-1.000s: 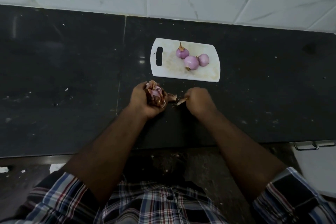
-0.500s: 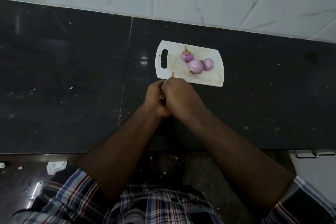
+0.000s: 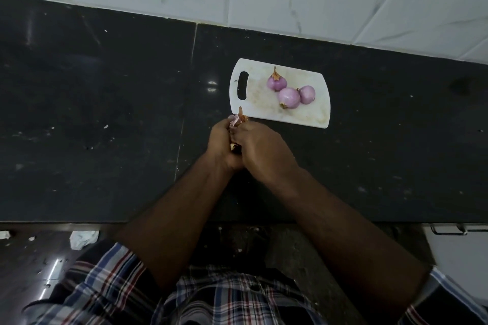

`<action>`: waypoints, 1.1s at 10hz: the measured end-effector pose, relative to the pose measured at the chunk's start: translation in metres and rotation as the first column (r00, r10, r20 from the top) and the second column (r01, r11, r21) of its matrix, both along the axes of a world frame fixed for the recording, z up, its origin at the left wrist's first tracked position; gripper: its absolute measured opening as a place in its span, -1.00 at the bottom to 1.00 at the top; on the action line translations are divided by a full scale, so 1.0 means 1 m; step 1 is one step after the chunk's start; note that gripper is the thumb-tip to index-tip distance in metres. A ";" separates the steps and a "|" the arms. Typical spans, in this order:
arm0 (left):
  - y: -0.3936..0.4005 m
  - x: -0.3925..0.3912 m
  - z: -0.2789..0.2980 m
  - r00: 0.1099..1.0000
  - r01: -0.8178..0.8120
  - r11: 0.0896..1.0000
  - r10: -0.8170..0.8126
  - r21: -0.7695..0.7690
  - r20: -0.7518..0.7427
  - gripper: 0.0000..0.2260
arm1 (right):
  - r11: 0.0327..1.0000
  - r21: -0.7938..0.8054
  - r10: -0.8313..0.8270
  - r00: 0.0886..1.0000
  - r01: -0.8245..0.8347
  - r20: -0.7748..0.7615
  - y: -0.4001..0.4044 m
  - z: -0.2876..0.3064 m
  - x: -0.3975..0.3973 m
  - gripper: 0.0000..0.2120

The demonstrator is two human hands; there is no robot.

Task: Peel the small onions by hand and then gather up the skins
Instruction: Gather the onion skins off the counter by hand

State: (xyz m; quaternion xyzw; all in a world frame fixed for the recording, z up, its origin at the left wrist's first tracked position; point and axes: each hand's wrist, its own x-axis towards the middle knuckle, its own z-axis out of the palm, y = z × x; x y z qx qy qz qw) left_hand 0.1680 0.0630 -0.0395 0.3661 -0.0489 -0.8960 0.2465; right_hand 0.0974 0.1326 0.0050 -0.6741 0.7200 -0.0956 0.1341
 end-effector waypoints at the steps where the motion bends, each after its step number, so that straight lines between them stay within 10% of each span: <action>1: -0.002 0.001 -0.001 1.000 -0.019 0.999 0.019 0.026 -0.010 -0.74 | 0.993 -0.115 -0.009 0.998 0.016 0.063 -0.001 -0.012 -0.002 -0.76; 4: -0.012 0.015 -0.013 0.988 -0.137 0.984 0.144 0.117 -0.052 -0.71 | 0.914 -0.226 -0.245 0.901 0.338 0.357 -0.009 0.002 -0.037 -0.76; 8: -0.019 0.035 -0.017 0.972 -0.233 0.965 0.235 0.122 -0.006 -0.75 | 0.974 0.060 0.219 0.975 -0.217 -0.032 -0.068 -0.068 -0.040 -0.54; 11: -0.015 0.022 -0.011 0.978 -0.210 0.964 0.209 0.161 0.023 -0.80 | 0.986 -0.101 -0.116 0.983 0.131 0.145 0.032 -0.089 -0.089 -0.64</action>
